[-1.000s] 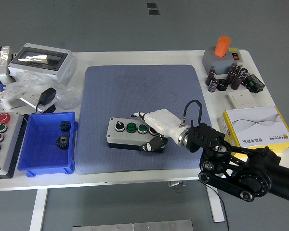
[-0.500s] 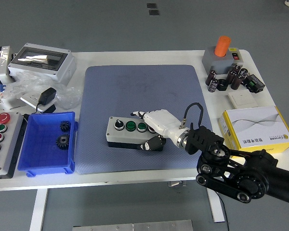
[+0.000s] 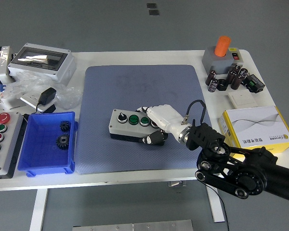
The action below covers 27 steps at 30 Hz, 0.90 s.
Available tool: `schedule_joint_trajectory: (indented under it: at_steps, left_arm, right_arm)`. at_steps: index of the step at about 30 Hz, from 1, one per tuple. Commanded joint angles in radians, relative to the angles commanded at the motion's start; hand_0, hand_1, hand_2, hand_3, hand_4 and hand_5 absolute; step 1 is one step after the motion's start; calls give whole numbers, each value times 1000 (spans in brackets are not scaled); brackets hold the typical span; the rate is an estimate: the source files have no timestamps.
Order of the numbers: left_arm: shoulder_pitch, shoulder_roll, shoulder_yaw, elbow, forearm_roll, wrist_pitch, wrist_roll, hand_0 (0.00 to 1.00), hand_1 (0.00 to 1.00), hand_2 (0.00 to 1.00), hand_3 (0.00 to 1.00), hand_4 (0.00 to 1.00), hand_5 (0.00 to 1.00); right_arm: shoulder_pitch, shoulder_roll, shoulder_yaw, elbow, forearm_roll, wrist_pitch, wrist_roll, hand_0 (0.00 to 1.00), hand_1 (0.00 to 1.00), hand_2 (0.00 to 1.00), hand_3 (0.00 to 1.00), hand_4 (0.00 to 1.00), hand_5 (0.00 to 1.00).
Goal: Pick up the button,place it on the desk,press the button,press the button
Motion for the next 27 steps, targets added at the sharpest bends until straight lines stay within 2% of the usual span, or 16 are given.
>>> schedule_joint_trajectory:
  at_steps: [9,13,17,18,23,24,27]
  left_arm:
    - [-2,3,-2,0,5,-1,1,737,742,596,597,552,169]
    - [-1,3,-3,0,8,-1,3,737,742,596,598,556,173]
    - [-1,3,-4,0,10,-3,2,737,742,596,598,556,173]
    - [-2,3,-3,0,10,-3,2,737,743,596,598,561,176]
    - [-2,3,-1,0,8,-3,1,737,743,596,598,561,176]
    - [-2,3,-1,0,8,-3,2,737,742,596,597,566,182]
    - [-2,2,1,0,5,-4,2,737,742,596,597,566,182]
  right_arm:
    - [73,61,99,-197,108,-54,-51,255,341,337,321,532,51]
    - [78,74,140,-283,135,-40,-79,256,355,347,321,529,59]
    - [78,86,175,-324,143,-20,-103,256,355,347,321,529,59]
    - [78,88,181,-330,144,-10,-110,277,406,427,448,705,275]
    - [71,97,189,-344,163,25,-116,277,406,427,448,705,275]
    - [70,99,190,-346,166,26,-115,450,676,732,789,967,578]
    - [66,105,191,-350,168,27,-110,450,676,732,789,967,578]
